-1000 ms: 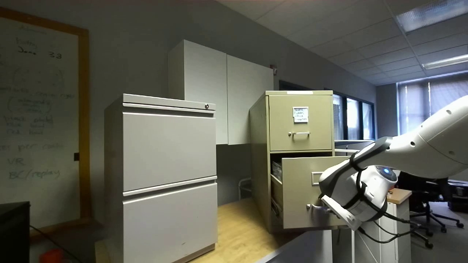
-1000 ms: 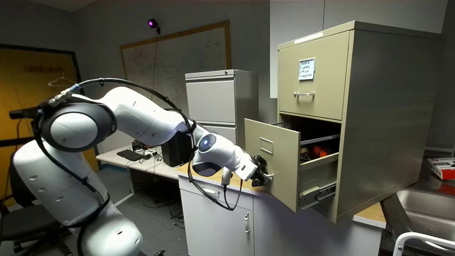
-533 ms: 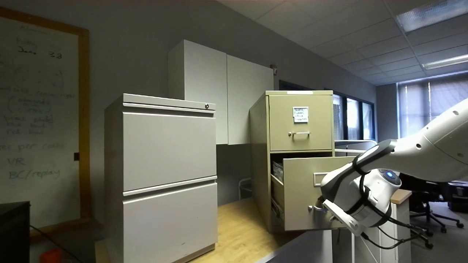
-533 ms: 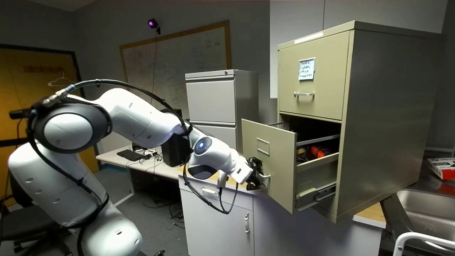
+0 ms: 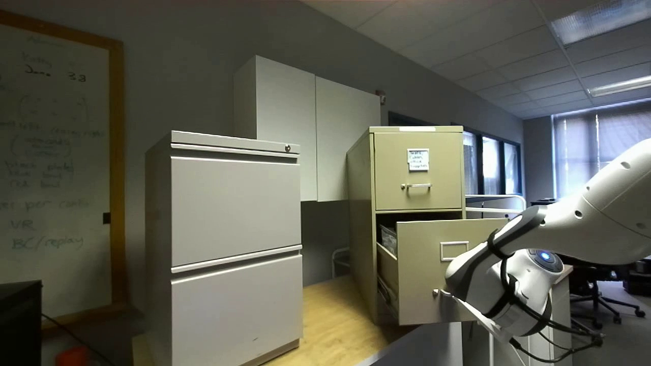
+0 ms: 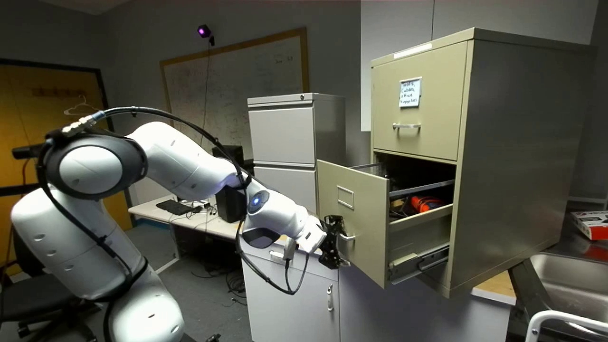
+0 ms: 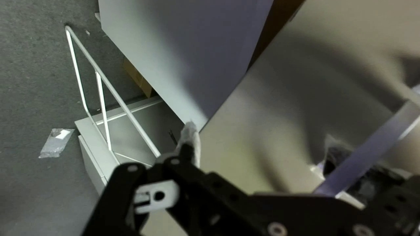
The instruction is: Open the bottom drawer on the filing cabinet on the right
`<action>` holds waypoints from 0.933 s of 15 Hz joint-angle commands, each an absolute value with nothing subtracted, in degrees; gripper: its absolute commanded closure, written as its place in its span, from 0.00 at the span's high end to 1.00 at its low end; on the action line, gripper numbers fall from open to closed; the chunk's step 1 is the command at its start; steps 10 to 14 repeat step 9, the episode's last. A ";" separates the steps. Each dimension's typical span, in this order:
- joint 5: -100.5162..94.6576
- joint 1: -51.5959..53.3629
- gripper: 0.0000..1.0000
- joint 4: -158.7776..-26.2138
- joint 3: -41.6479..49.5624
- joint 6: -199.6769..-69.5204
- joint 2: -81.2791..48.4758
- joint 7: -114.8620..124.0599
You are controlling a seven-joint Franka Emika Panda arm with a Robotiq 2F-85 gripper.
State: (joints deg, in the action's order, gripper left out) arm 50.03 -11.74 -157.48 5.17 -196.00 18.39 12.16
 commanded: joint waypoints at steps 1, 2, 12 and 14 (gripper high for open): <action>54.63 -18.93 1.00 -161.56 -4.38 -198.13 25.24 11.08; 58.55 -18.22 1.00 -158.97 -5.27 -198.96 24.35 8.50; 67.53 -26.17 1.00 -159.00 -19.07 -198.73 33.20 6.24; 67.53 -26.17 1.00 -159.00 -19.07 -198.73 33.20 6.24</action>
